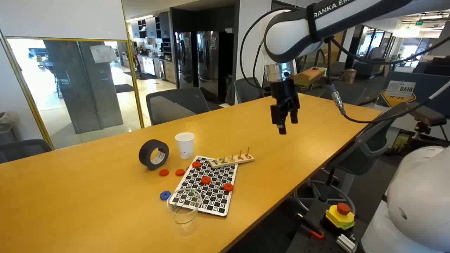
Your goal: Pick up the orange tokens from the table and put them in the colourless cup. Pick up the blue token and put it in the white cup.
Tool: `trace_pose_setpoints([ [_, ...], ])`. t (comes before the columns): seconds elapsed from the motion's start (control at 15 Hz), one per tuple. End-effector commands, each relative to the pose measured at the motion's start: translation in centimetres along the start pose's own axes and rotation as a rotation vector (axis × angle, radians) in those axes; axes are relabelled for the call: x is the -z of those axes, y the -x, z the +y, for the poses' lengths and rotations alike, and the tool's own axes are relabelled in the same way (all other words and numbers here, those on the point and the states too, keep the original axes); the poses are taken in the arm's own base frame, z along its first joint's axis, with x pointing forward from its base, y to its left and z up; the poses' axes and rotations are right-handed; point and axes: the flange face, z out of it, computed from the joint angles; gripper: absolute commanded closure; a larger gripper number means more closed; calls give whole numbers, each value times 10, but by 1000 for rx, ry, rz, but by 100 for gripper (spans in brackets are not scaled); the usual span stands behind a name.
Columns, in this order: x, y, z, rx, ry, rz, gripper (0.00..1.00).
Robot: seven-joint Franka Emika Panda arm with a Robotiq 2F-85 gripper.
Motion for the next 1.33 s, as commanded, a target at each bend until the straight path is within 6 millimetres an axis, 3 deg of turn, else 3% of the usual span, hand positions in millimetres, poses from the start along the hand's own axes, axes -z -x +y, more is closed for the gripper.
trace_pose_setpoints([
  [0.0,3,0,0,-1,1,4,0],
  [0.33,6,0,1,-3,2,13,0],
  [0.47,-3,-8,-6,9,-3,33,0],
  [0.87,-67,-59,-59,44,-80,168,0],
  [1.27,-123,-93,-93,22,-220,261,0],
])
